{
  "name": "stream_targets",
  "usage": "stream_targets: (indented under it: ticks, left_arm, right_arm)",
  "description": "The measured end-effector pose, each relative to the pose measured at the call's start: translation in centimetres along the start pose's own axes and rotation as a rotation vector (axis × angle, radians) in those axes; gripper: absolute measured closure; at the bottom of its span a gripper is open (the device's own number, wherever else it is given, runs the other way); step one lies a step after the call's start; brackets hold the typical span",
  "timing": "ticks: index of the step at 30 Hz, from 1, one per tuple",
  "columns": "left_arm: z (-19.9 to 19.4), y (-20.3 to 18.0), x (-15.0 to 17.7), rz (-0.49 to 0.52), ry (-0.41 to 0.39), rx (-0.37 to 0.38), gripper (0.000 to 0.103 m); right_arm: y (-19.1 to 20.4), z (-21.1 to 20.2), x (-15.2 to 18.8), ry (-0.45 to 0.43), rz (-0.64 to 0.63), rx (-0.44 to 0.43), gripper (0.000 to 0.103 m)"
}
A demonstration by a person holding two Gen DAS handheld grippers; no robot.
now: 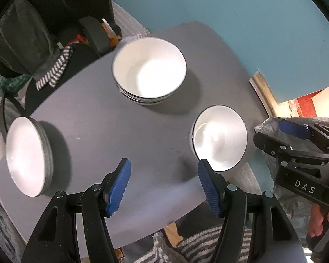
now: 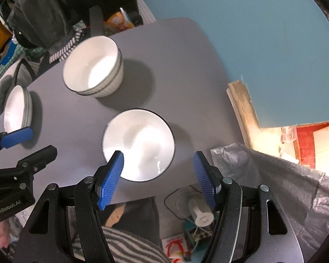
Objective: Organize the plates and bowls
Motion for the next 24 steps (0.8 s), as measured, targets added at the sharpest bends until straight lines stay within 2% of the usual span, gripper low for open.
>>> stream_targets:
  ticks: [7,13,18,24]
  left_arm:
    - [2.8,-1.4,-0.2,-0.009,0.046,0.004,0.038]
    - [5.6,-2.2,-0.5,-0.045,0.11,0.046,0.038]
    - [6.5,-3.1,-0.9,-0.019,0.11,0.034,0.038]
    - [8.0,-3.3,-1.0,-0.048,0.137,0.028,0.038]
  right_arm:
    - [-2.8,3.3,0.3,0.024,0.017,0.031,0.039]
    - [-4.1,6.1,0.9,0.068,0.036,0.023,0.039]
    - [-4.4,7.5,1.2,0.087,0.034,0.021,0.039]
    - [-4.8,8.7,0.9,0.097,0.043,0.012,0.038]
Point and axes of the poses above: each gripper's, at about its wrist camera, not at the fingertips, and z roughly the way its jaws point, y to its left, x to its underside, the point moved 10 cm from there along z, roughly the way its jaws point, and after that the axes turned 9 degrees about -x, right-handed, at the moved point
